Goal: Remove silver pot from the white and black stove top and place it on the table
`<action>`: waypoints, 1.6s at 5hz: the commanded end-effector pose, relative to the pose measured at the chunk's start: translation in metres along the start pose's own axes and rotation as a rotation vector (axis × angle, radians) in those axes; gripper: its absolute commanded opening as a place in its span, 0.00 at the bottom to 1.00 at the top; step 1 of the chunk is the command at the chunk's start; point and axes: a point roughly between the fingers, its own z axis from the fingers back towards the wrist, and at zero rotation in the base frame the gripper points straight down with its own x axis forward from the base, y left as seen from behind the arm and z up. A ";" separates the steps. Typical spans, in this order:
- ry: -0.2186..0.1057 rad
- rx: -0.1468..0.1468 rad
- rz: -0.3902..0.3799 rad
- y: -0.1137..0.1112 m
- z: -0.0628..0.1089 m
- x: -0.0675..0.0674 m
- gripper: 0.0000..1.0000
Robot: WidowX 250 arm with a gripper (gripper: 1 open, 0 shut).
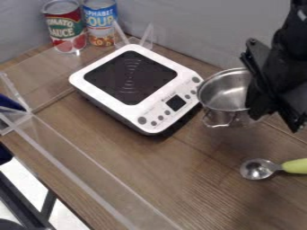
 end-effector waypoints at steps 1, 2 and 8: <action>-0.055 0.032 -0.011 0.002 0.004 0.011 0.00; -0.057 0.041 -0.016 0.000 -0.005 0.011 0.00; -0.062 0.112 -0.039 0.007 -0.022 0.008 0.00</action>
